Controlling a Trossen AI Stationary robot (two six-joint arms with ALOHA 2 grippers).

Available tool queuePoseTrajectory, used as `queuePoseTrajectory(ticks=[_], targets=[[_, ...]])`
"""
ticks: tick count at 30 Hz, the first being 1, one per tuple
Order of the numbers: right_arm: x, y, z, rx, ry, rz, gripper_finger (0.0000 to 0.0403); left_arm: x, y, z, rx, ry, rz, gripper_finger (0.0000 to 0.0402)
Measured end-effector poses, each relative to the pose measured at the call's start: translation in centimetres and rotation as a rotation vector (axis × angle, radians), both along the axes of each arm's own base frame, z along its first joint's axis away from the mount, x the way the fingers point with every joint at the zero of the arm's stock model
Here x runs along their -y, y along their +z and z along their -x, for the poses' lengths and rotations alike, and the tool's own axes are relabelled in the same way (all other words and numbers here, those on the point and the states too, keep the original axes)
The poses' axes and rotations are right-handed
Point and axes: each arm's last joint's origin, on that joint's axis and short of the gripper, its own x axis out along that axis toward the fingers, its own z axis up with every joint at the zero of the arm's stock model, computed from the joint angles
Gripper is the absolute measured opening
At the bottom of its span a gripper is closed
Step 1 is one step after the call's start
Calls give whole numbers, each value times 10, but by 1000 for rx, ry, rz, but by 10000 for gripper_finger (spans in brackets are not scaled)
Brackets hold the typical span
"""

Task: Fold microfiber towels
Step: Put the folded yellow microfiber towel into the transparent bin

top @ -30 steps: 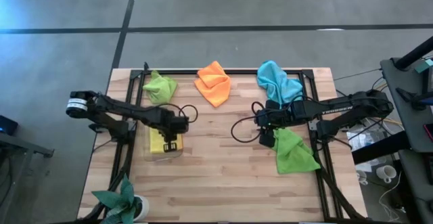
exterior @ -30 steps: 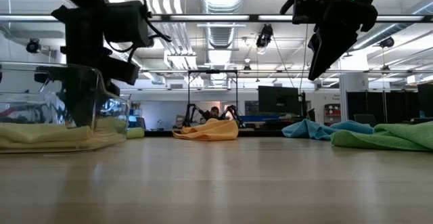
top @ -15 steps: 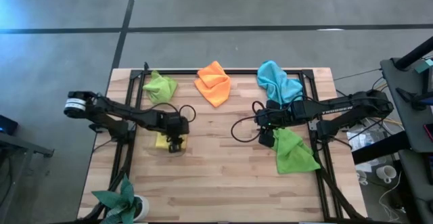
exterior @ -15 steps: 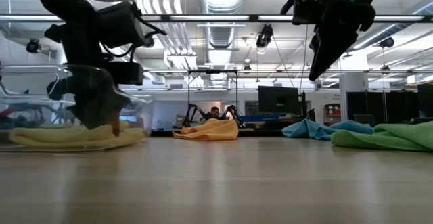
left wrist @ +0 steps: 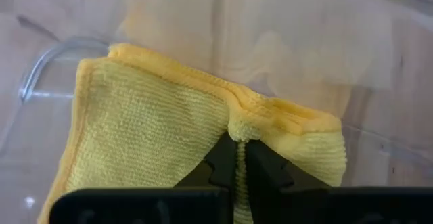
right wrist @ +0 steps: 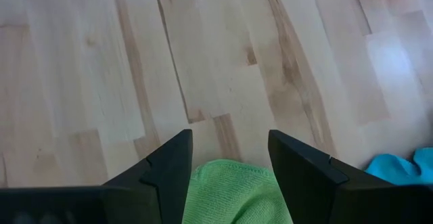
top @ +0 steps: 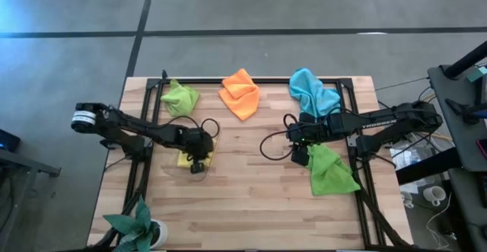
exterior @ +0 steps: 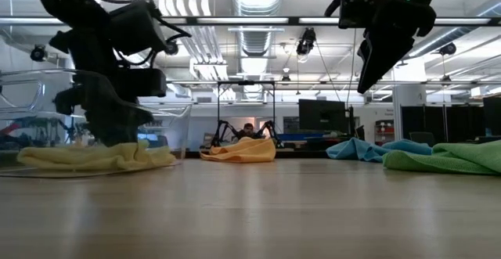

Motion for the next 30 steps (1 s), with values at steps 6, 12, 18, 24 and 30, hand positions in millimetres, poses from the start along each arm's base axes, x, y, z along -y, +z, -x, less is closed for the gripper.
queuePoseTrajectory(ticks=[6, 12, 18, 24, 30], targets=[[1, 0, 0, 5, -5, 18, 192, 8, 19, 8, 85, -176, 29, 2], [3, 1, -1, 18, -29, 56, 192, 11, 11, 2, 86, -194, 34, 42], [4, 1, -1, 20, -43, 59, 192, 11, 2, -8, 63, -187, 36, 135], [4, 1, -1, 18, -33, 64, 192, 11, 19, -5, -52, -216, 11, 215], [7, 1, -1, 19, -46, 64, 192, 12, 33, -3, -34, -241, 3, 251]])
